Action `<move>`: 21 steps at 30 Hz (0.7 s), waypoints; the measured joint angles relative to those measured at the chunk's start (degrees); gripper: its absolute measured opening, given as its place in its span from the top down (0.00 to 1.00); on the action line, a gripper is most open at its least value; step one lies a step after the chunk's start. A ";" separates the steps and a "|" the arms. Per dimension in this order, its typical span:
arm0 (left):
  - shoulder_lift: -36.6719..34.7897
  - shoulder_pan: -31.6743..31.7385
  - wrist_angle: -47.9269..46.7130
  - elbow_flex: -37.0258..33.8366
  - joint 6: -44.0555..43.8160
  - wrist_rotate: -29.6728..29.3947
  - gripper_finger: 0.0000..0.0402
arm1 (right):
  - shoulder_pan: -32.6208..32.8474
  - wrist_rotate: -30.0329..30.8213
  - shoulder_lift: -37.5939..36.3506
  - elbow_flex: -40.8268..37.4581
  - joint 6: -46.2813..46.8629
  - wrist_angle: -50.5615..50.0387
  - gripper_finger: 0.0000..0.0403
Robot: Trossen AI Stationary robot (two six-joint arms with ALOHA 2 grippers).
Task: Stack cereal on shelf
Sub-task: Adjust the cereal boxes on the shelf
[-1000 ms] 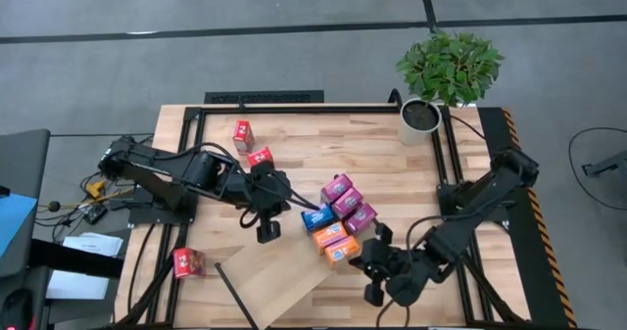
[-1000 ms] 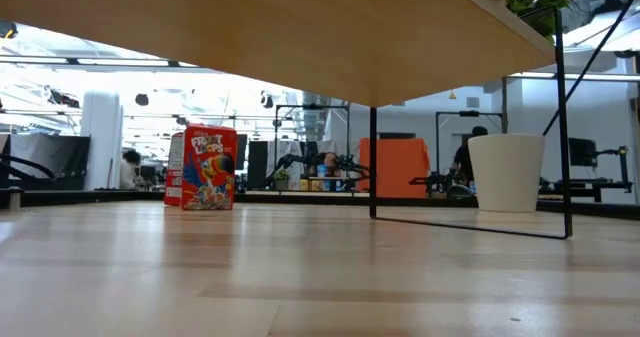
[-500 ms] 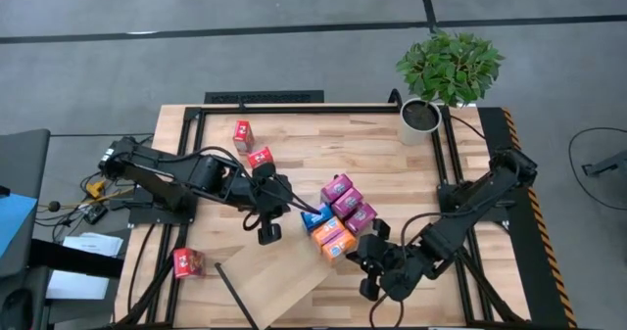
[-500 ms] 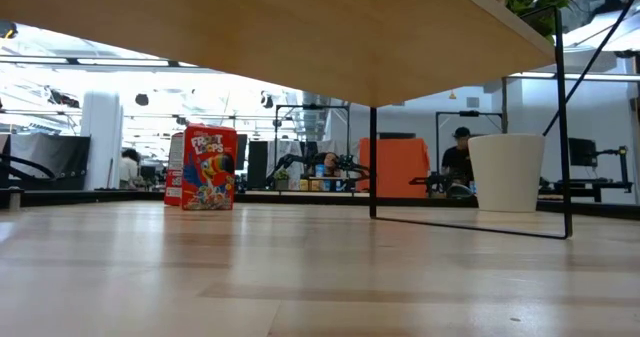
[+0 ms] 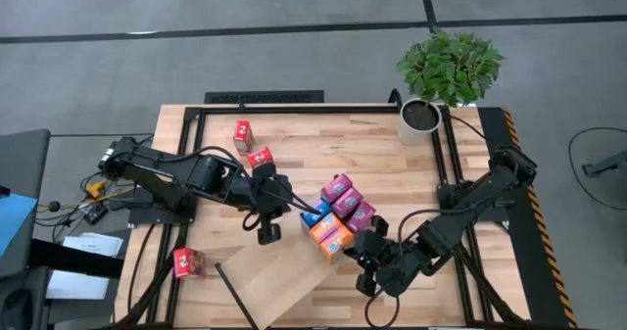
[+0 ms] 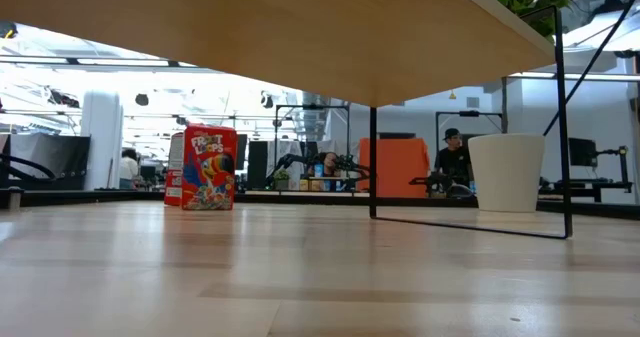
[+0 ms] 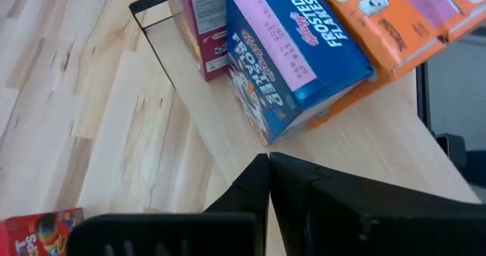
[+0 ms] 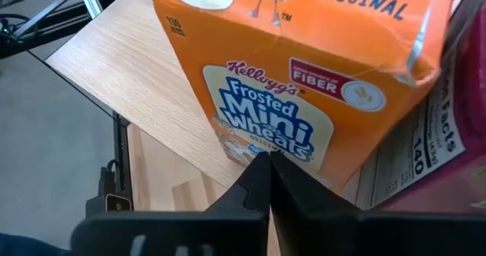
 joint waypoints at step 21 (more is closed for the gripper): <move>-4.78 -0.93 -9.00 0.35 -1.37 1.17 0.93 | 3.06 0.92 -2.73 10.93 4.49 -24.64 0.95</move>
